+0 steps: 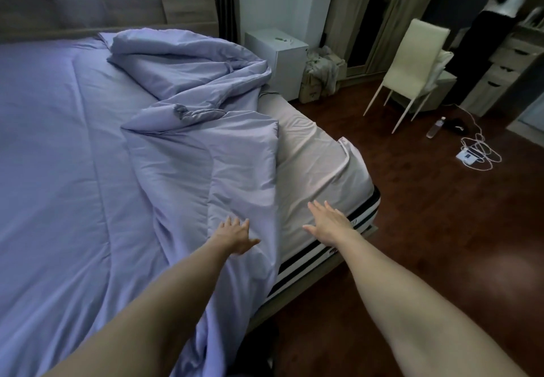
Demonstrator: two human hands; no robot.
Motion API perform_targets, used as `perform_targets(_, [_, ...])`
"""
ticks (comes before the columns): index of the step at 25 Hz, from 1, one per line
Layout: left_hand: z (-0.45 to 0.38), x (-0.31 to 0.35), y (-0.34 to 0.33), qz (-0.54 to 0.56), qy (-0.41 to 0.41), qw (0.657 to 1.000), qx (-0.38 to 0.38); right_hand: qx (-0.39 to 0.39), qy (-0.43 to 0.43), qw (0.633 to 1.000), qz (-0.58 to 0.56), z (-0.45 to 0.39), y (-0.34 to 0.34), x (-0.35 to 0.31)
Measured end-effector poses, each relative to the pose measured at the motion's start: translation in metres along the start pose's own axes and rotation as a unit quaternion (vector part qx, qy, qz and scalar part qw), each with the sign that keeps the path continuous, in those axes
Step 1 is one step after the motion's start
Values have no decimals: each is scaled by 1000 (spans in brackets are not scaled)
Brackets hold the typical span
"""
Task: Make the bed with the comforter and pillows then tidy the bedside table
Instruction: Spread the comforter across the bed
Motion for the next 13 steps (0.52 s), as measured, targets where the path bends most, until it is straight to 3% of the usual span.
perform_targets(8, [-94,27,37,56,47,997,-10,-38,50,998,15,-132,30,47])
perform_targets(13, [-141,31,50,107,118,987,12,-41,124,990,48,-221,55,58])
Point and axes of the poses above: each hand's wrist, its own z-axis away from the middle knuckle, its own y-axis out of the back of the hand, x = y × z, the point moved 1 cm from there along -z, towards the middle knuckle, and after that the axes turned 1 degree about z, right-handed, at the moved point
